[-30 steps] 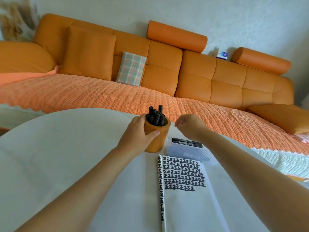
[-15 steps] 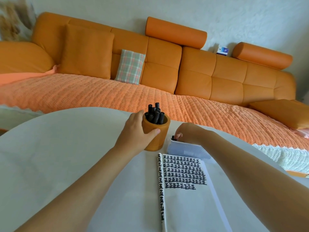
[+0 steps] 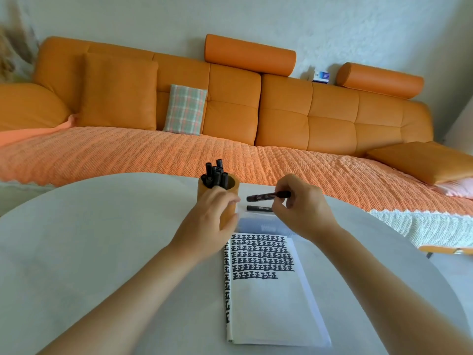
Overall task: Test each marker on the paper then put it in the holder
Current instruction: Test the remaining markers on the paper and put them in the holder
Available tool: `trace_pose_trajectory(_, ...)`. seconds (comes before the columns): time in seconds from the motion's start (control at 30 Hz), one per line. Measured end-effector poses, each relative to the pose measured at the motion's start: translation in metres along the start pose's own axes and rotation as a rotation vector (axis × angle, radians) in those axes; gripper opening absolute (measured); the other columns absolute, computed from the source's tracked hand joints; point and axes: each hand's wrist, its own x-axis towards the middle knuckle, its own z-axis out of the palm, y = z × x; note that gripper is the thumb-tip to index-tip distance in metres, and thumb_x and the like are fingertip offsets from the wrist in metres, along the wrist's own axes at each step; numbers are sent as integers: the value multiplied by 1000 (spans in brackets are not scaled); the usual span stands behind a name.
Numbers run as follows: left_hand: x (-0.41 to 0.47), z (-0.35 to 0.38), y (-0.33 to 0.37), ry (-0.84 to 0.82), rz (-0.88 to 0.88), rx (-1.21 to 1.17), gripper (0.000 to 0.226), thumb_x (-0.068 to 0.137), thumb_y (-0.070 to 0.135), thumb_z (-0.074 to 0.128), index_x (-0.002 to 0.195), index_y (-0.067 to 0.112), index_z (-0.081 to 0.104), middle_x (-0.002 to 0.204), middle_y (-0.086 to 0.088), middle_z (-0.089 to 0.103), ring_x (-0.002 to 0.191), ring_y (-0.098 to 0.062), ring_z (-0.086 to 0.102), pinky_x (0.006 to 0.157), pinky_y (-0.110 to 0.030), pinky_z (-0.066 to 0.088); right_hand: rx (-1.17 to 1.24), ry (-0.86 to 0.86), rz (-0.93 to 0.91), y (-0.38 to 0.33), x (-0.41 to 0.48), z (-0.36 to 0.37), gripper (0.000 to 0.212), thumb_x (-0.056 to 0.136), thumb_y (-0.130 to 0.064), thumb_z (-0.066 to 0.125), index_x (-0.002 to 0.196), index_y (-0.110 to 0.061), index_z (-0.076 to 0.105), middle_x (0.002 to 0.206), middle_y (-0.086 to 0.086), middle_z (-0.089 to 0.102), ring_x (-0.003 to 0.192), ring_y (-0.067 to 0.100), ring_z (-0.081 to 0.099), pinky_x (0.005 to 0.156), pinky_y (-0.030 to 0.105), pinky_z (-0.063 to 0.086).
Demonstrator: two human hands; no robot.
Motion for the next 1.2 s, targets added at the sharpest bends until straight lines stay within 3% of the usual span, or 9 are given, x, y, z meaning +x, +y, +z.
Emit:
trace_pose_trajectory(0.27,-14,11,15,-126,15,72,41,93,35,58,128,16,56,123,4,54,117,-8,49,97,-18,40,529,-45,360,-5,-53,-9,28,92,-1,58,100,-24,71,78,0,72,63,12,63,63,22,50)
trace_pose_trajectory(0.37,-18,14,21,-135,-13,76,31,92,31,57,118,16,62,109,6,61,105,-8,55,89,-24,49,615,-100,428,-1,-61,-7,28,92,-1,58,100,-24,73,82,3,73,65,11,63,62,21,46)
trace_pose_trajectory(0.43,-20,14,23,-135,-19,95,24,92,29,57,109,15,66,98,6,61,93,-8,56,77,-27,52,497,-177,439,3,-65,-6,24,93,-9,60,99,-28,73,84,-3,71,68,5,62,67,20,46)
trace_pose_trajectory(0.57,-23,16,29,-181,34,127,20,91,27,59,104,14,68,91,7,59,88,-8,54,71,-28,50,-17,-289,177,10,-72,-4,19,92,-21,60,105,-26,71,100,-12,66,90,7,59,81,23,47)
trace_pose_trajectory(0.67,-23,20,36,-198,70,129,19,90,25,62,104,13,69,92,6,59,88,-8,54,71,-27,50,-108,-347,1,4,-74,-1,25,92,-30,53,112,-23,67,103,-7,70,95,17,61,88,35,48)
trace_pose_trajectory(0.77,-23,21,43,-214,107,108,18,89,19,66,105,12,69,93,4,61,88,-10,55,71,-24,49,-110,-443,-34,-1,-74,3,29,100,-36,42,115,-25,64,100,-5,66,91,18,60,81,38,48)
trace_pose_trajectory(0.9,-24,19,46,-270,142,133,19,87,16,69,104,9,70,89,1,63,83,-14,56,66,-27,49,-102,-553,-15,1,-72,3,33,104,-39,36,81,-19,49,81,-4,56,76,20,54,72,42,47)
trace_pose_trajectory(1.07,-21,19,42,-347,42,75,17,92,19,63,105,11,70,86,3,61,82,-13,54,68,-38,50,-206,-430,-124,4,-74,6,30,102,-40,41,82,-20,53,80,-6,57,74,21,56,61,37,43)
trace_pose_trajectory(1.2,-15,16,45,-386,-112,-83,18,96,23,58,106,18,71,83,10,60,82,-7,57,72,-32,49,-254,-243,-280,9,-73,8,36,97,-41,39,92,-20,67,79,-5,60,69,22,59,50,37,45)
